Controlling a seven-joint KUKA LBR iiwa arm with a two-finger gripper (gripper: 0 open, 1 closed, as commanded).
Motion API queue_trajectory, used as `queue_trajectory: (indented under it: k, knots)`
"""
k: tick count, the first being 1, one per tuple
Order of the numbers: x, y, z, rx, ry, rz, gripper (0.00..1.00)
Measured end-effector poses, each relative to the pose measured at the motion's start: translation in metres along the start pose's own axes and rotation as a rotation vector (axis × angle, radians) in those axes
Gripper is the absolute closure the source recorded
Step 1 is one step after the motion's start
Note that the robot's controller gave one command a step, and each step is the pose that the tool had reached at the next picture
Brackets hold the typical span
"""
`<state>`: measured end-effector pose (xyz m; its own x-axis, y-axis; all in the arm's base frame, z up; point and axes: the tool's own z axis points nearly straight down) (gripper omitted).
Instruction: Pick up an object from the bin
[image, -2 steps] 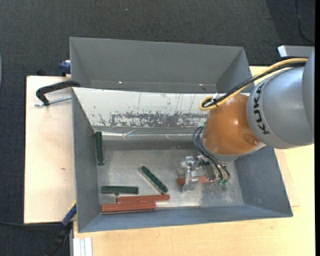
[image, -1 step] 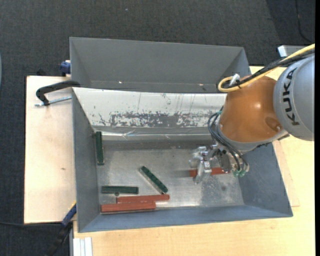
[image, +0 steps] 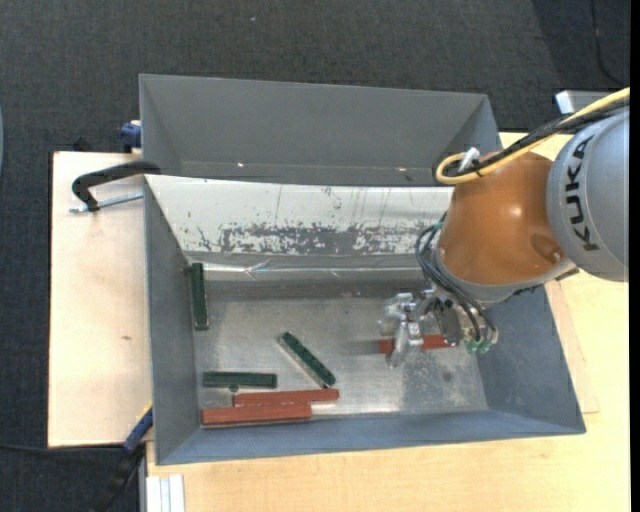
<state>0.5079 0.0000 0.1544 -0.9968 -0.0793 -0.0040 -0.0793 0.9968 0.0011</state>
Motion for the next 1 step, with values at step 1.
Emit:
queue_trajectory:
  k: [1]
  knots:
    - [-0.0089,0.0105,-0.0995,0.0,-0.001,-0.032,1.0]
